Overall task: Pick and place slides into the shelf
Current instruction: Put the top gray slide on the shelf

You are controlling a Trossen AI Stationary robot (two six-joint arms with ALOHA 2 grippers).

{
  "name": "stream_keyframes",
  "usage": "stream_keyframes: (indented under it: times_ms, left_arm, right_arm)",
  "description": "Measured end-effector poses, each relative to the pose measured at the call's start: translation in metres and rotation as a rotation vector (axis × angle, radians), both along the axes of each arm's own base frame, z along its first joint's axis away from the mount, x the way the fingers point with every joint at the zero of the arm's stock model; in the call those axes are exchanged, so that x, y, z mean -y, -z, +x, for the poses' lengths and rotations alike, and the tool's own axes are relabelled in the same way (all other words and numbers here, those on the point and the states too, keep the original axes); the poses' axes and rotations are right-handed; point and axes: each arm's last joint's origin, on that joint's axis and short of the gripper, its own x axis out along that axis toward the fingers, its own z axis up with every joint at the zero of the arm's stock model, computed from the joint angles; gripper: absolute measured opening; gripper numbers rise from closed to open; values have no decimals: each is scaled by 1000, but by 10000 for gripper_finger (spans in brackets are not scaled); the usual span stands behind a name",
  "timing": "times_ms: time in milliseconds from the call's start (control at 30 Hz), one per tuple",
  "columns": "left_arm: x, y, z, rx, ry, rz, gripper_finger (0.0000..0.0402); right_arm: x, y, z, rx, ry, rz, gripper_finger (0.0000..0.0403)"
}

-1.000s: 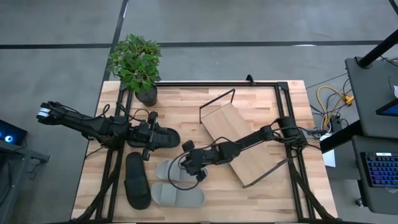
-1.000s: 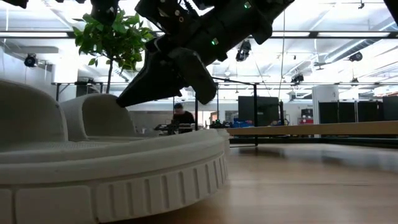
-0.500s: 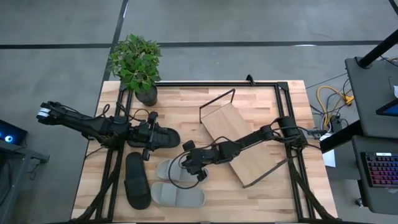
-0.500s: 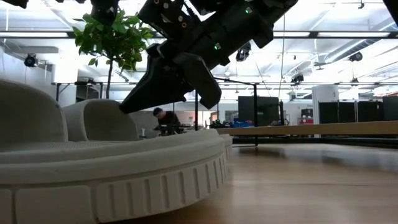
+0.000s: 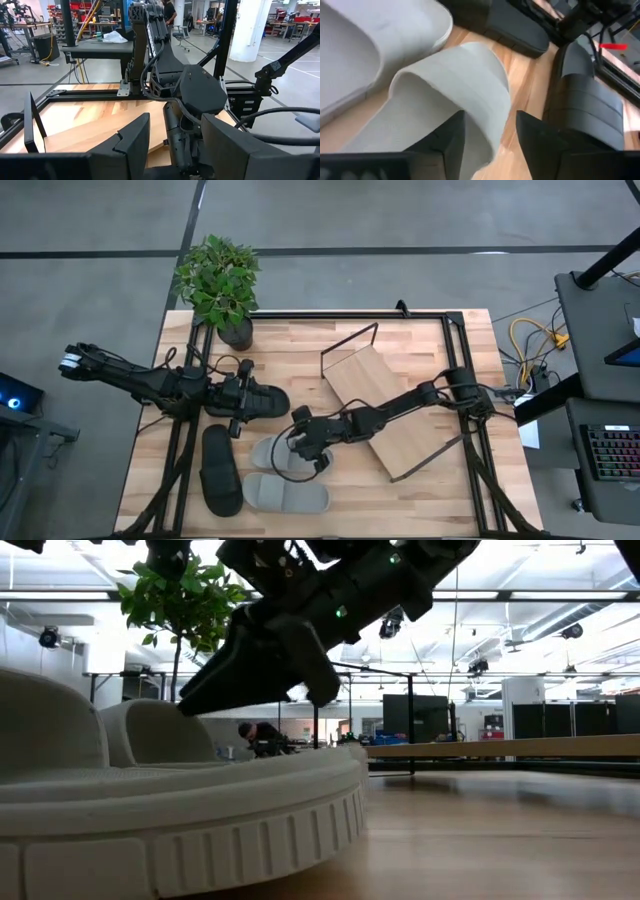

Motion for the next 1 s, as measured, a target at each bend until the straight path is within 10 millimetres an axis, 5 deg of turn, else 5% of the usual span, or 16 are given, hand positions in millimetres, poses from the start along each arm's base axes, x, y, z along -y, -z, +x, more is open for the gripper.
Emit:
stream_keyframes:
  times_ms: [200,1000]
  left_arm:
    - [0,0,0,1,0,0,164]
    - [0,0,0,1,0,0,164]
  right_arm:
    - [-1,16,2,-26,-34,-67,187]
    - [5,28,25,20,-27,-84,184]
